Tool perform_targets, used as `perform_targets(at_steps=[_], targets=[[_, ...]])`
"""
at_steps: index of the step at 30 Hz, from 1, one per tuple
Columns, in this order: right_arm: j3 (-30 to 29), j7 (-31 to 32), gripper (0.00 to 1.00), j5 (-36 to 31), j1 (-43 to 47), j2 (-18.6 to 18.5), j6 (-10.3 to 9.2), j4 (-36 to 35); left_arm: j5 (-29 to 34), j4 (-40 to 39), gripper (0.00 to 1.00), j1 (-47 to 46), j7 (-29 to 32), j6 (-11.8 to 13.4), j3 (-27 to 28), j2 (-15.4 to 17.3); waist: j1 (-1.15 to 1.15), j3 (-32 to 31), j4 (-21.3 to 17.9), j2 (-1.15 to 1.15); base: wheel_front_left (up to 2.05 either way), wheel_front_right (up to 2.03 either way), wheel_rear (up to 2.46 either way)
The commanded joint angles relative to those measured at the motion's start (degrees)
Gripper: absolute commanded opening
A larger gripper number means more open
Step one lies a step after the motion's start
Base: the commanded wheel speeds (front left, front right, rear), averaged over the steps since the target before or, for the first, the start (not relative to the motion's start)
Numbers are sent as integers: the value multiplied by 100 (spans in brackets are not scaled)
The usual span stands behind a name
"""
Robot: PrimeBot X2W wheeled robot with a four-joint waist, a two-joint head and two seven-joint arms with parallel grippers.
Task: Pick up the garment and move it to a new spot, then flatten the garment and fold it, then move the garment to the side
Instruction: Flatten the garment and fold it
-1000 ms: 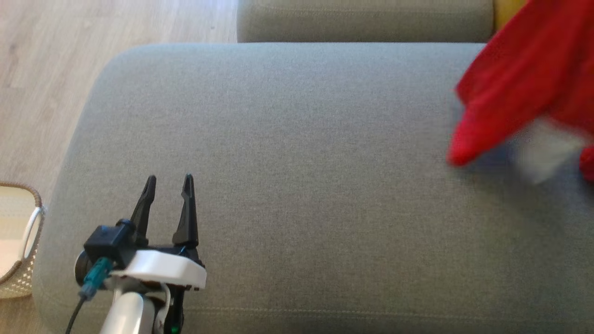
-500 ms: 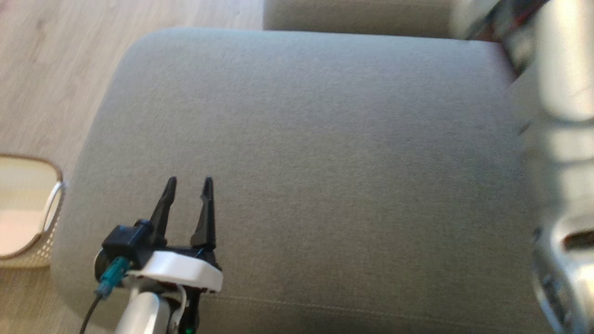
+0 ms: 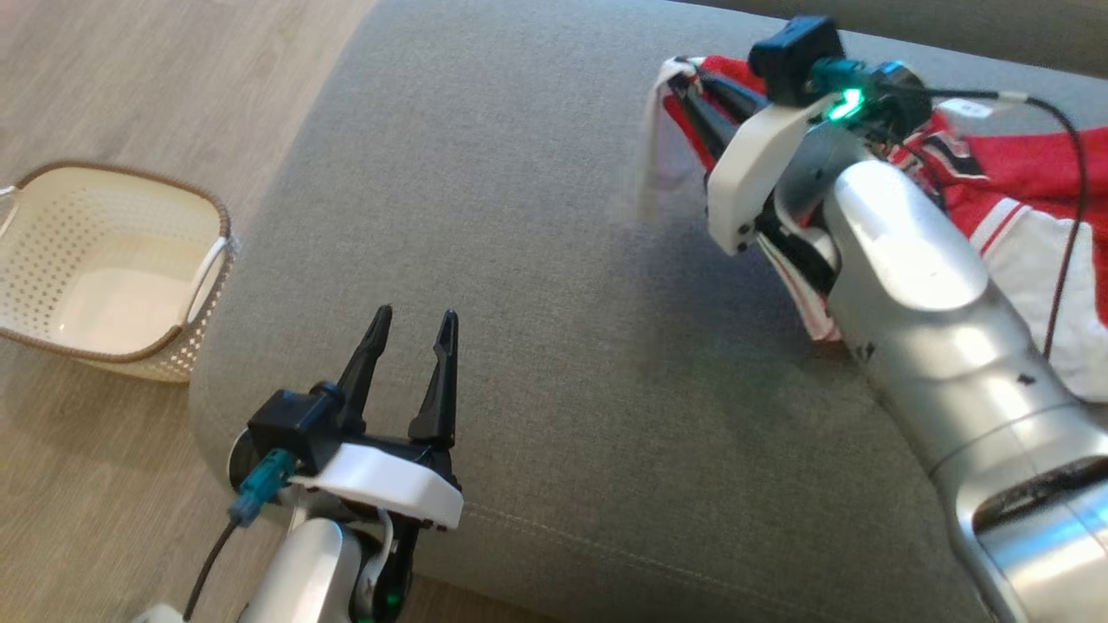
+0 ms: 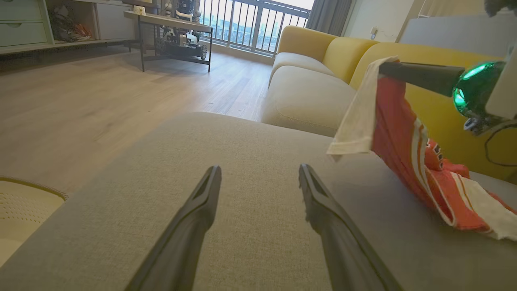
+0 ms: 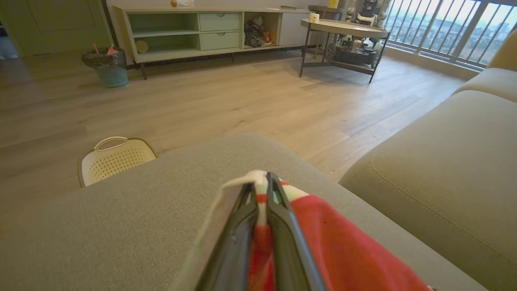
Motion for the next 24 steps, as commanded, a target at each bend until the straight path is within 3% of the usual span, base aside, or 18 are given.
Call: perform_targets(at_steps=[1, 6, 13, 20, 24], targets=[[13, -104, 100, 141, -421, 105, -2, 9, -29, -149, 100, -122, -29, 47, 158, 35, -1, -49, 8, 0, 0, 0, 0], [93, -109, 100, 278, -535, 105, -2, 375, 5, -157, 100, -72, -29, 64, 216, 35, -1, -186, -210, 0, 0, 0, 0], [209, -60, 100, 186, -523, 105, -2, 878, 113, -210, 100, 5, -29, 30, 489, 35, -1, -491, -964, 0, 0, 0, 0], [-391, -761, 100, -86, -308, -201, -2, 1124, -49, -404, 100, -11, -29, 29, 671, 35, -1, -691, -1753, 0, 0, 0, 0], [-801, -1115, 100, -200, 158, -412, -2, 871, -90, -528, 100, -70, -29, 62, 708, 35, -1, -697, -2141, 0, 0, 0, 0]])
